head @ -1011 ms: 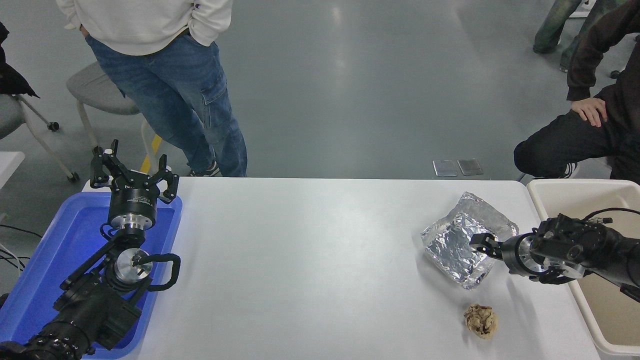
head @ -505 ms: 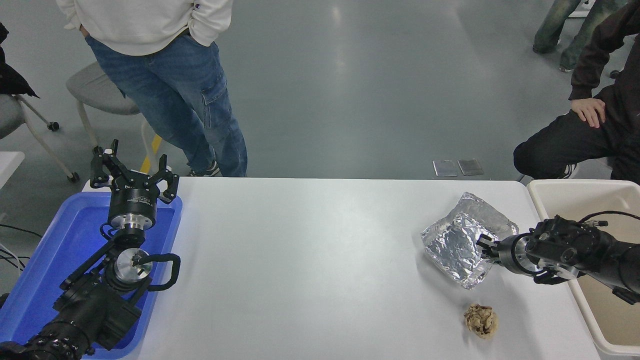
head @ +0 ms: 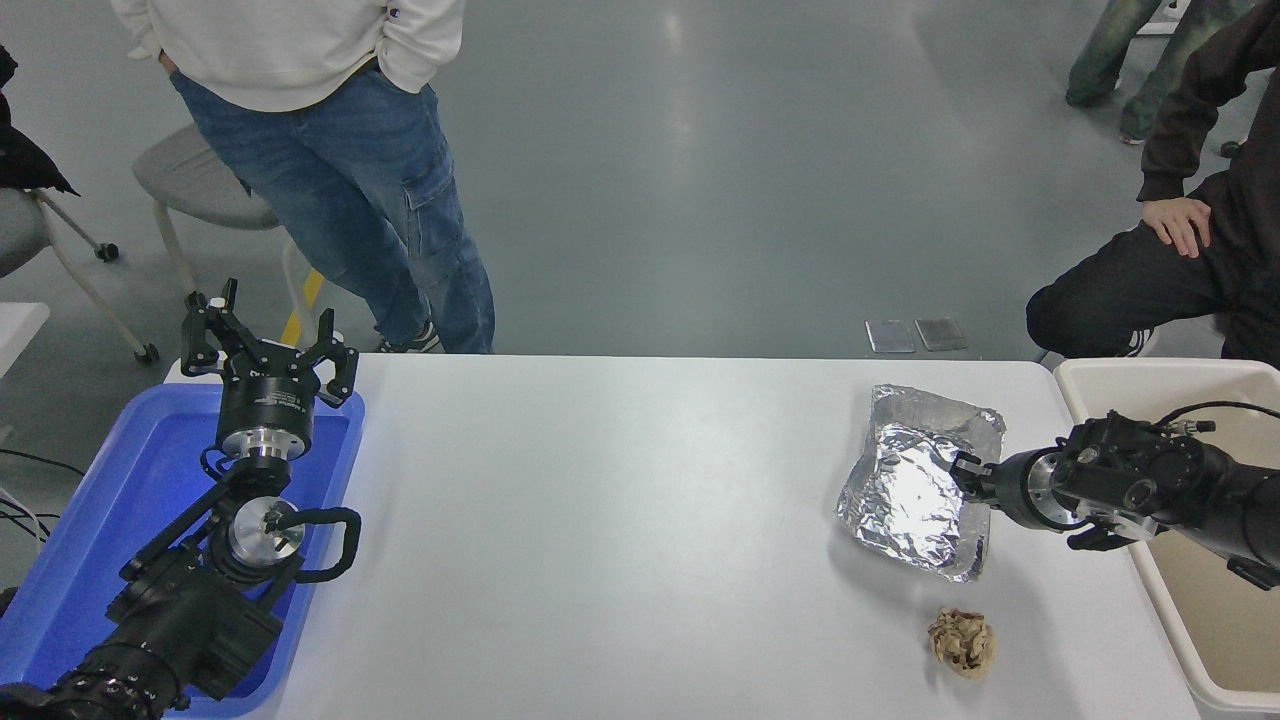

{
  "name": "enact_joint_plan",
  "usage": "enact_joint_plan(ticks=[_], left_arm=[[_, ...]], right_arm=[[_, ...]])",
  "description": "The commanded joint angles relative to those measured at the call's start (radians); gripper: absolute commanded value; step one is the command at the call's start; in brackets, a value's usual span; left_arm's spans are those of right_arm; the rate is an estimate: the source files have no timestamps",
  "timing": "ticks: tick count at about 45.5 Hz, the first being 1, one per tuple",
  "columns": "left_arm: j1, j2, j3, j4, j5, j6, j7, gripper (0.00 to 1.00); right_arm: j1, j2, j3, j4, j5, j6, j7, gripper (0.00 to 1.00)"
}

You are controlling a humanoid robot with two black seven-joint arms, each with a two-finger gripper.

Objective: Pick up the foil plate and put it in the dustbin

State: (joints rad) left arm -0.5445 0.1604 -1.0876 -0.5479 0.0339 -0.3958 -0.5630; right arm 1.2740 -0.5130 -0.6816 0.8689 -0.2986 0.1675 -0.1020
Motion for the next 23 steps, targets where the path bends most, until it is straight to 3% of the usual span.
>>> enact_joint_plan(ticks=[1,17,23], left_arm=[[0.000,0.001,0.000,0.000,0.000,0.000,0.000,0.99],[0.000,0.001,0.000,0.000,0.000,0.000,0.000,0.99],[0.001,0.001,0.000,0.000,0.000,0.000,0.000,0.99]], right_arm=[[0.414,-0.125,-0.251,0.286,0.033,0.036,0.001,0.00],[1.016,-0.118,-0.581,0.536,0.035,0.225,-0.001,0.00],[1.104,-0.105,-0.619,0.542,0.032,0.265,-0.024,0.00]])
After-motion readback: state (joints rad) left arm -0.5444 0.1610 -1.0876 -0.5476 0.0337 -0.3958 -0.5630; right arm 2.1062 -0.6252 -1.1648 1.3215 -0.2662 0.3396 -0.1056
